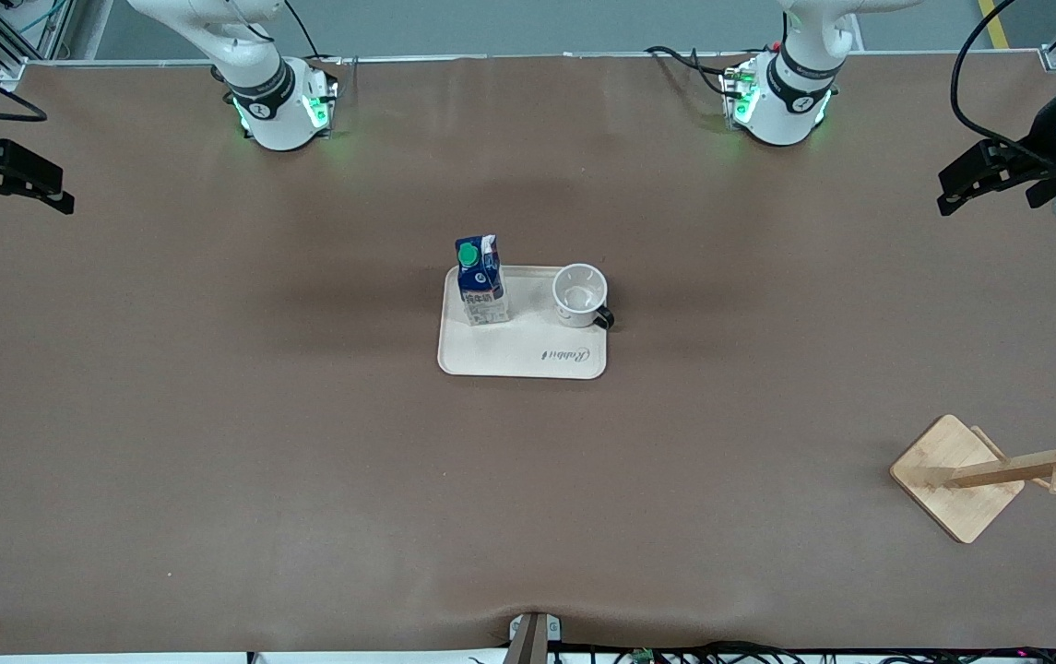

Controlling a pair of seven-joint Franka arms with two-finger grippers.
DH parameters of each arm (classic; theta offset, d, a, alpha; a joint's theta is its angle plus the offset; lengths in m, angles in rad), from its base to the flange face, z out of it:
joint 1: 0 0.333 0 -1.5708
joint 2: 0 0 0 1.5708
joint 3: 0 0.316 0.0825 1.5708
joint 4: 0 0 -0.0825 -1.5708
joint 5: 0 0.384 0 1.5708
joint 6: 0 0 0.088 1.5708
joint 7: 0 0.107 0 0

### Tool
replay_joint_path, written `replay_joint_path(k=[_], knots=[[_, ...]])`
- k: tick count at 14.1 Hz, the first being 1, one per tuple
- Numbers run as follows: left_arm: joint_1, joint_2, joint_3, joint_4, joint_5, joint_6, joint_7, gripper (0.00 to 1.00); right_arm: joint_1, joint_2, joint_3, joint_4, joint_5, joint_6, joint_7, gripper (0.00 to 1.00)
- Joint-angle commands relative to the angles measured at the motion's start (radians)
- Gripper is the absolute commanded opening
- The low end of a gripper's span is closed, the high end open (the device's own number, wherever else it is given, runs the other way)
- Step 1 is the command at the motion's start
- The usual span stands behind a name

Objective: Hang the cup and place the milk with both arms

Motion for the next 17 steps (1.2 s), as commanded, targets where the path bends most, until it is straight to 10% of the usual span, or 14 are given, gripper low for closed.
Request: replay_joint_path(k=[1, 10, 17], knots=[[-0.002, 0.009, -0.005, 0.023, -0.003, -0.033, -0.001, 1.0, -0.025, -0.004, 0.016, 0.008, 0.015, -0.011, 0.003, 1.0], [-0.014, 0.032, -0.023, 0.012, -0.006, -0.041, -0.007, 1.0, -0.026, 0.013, 0.01, 0.006, 0.015, -0.01, 0.002, 1.0], [-0.013, 0.074, -0.308, -0.12, -0.022, 0.022, -0.539, 1.0, -0.023, 0.017, 0.011, 0.006, 0.013, -0.008, -0.001, 1.0]])
